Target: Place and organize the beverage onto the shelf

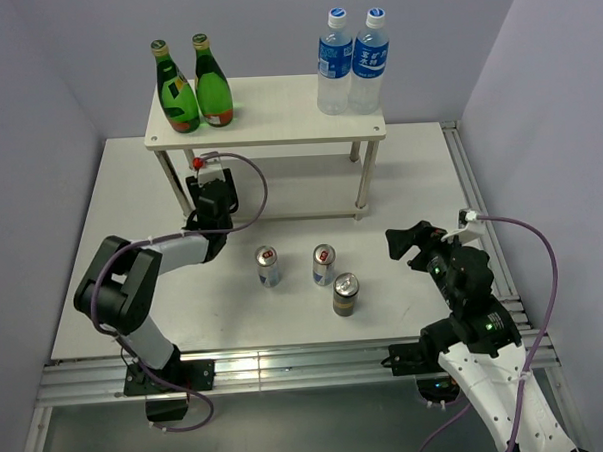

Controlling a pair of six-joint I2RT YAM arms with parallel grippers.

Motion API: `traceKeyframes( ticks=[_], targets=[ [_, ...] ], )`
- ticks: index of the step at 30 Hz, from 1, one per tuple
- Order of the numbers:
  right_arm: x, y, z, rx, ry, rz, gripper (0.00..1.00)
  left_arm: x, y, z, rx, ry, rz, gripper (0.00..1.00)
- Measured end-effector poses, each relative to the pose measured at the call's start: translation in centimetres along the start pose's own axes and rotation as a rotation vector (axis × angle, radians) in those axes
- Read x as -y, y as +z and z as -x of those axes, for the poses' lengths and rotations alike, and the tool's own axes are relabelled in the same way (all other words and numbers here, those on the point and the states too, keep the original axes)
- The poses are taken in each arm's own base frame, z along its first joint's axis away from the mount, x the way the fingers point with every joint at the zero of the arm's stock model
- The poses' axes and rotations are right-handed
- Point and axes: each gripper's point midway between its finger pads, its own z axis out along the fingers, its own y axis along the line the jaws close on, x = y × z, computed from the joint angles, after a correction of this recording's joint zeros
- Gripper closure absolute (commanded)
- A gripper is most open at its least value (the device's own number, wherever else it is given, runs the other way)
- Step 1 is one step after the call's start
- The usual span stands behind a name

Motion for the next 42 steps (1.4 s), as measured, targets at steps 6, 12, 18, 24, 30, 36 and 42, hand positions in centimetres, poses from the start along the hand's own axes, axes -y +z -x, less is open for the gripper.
traceKeyframes(
  ticks=[6,12,18,24,30,36,42],
  targets=[
    [0.0,0.1,-0.1,-0.008,-0.001,-0.003,0.03,0.1,1.4,0.3,0.035,-0.007,0.024,1.0],
    [0.0,0.1,-0.3,-0.015,-0.001,0.002,0.02,0.6,2.8,0.5,0.04,-0.016,0.04,0.75],
    [-0.1,0.1,-0.3,-0.018,-0.001,0.006,0.02,0.8,3.8,0.6,0.017,-0.018,0.072,0.28],
    [-0.1,0.1,-0.3,-0.018,-0.001,0.006,0.02,0.8,3.8,0.2,0.004,-0.024,0.076,0.07],
    [-0.1,0.1,-0.3,-0.018,-0.001,0.006,0.02,0.6,3.4,0.2,-0.007,-0.035,0.075,0.01],
    [-0.1,0.1,-0.3,-0.018,-0.001,0.006,0.02,0.0,1.6,1.2,-0.008,-0.057,0.05,0.01],
    [-0.1,0.1,-0.3,-0.017,-0.001,0.007,0.02,-0.3,0.2,0.5,-0.036,-0.045,0.02,0.01]
  ],
)
